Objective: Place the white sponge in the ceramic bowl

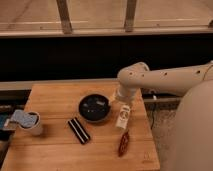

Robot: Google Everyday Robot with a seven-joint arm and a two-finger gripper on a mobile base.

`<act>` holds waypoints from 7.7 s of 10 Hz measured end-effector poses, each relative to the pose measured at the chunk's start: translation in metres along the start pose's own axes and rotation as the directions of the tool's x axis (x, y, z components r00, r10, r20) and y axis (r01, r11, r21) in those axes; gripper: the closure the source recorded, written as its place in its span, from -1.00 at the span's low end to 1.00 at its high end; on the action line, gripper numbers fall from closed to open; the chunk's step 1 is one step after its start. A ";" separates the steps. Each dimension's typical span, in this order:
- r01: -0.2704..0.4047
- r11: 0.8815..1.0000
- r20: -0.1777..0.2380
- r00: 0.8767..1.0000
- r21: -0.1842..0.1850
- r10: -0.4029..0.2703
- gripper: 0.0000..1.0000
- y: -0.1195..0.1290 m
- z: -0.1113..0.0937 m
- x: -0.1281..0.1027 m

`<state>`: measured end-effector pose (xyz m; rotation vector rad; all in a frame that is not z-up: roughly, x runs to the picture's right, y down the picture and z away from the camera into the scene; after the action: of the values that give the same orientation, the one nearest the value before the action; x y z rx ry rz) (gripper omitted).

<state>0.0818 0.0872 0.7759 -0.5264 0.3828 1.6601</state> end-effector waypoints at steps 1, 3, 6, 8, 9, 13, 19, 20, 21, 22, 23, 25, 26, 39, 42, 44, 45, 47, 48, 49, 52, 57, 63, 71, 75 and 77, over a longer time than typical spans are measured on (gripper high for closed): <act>0.011 1.000 0.003 1.000 -0.002 -0.011 -0.34 0.001 -0.001 0.000; 0.063 0.998 0.002 0.998 -0.017 -0.063 -0.34 0.015 -0.006 -0.006; 0.208 0.977 0.007 0.978 -0.040 -0.207 -0.34 0.081 -0.011 -0.009; 0.354 0.934 0.021 0.935 -0.051 -0.353 -0.34 0.144 -0.016 -0.001; 0.412 0.909 0.030 0.911 -0.057 -0.411 -0.34 0.170 -0.018 0.004; 0.661 0.746 0.102 0.750 -0.079 -0.654 -0.34 0.285 -0.037 0.034; 0.792 0.597 0.183 0.610 -0.129 -0.771 -0.34 0.359 -0.057 0.066; 0.793 0.596 0.183 0.609 -0.130 -0.771 -0.34 0.360 -0.057 0.066; 0.794 0.594 0.182 0.608 -0.131 -0.772 -0.34 0.361 -0.057 0.067; 0.792 0.596 0.182 0.611 -0.134 -0.771 -0.34 0.360 -0.057 0.067; 0.790 0.596 0.185 0.613 -0.142 -0.768 -0.34 0.359 -0.056 0.067; 0.797 0.575 0.203 0.603 -0.184 -0.771 -0.34 0.362 -0.053 0.070; 0.811 0.549 0.216 0.584 -0.204 -0.783 -0.34 0.373 -0.053 0.072; 0.972 0.205 0.095 0.217 -0.116 -0.972 -0.34 0.501 -0.004 0.117; 0.977 0.189 0.090 0.198 -0.102 -0.976 -0.34 0.519 0.010 0.110; 0.971 0.202 0.084 0.213 -0.125 -0.973 -0.34 0.515 0.028 0.105; 0.968 0.206 0.077 0.218 -0.143 -0.973 -0.34 0.514 0.038 0.107; 0.962 0.210 0.060 0.223 -0.174 -0.973 -0.34 0.511 0.048 0.112; 0.960 0.214 0.056 0.227 -0.181 -0.972 -0.31 0.508 0.050 0.112; 0.960 0.215 0.058 0.228 -0.181 -0.972 -0.18 0.505 0.050 0.112; 0.955 0.233 0.081 0.251 -0.184 -0.965 0.44 0.495 0.039 0.110; 0.945 0.270 0.140 0.297 -0.184 -0.945 1.00 0.488 0.021 0.098; 0.893 0.415 0.278 0.449 -0.174 -0.849 1.00 0.452 -0.022 0.040; 0.720 0.660 0.352 0.688 -0.215 -0.635 1.00 0.361 -0.036 -0.046; 0.593 0.774 0.334 0.792 -0.222 -0.511 1.00 0.320 -0.031 -0.076; 0.522 0.826 0.314 0.837 -0.212 -0.449 1.00 0.286 -0.028 -0.077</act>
<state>-0.1889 -0.0359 0.7808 -0.5655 -0.1858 1.2554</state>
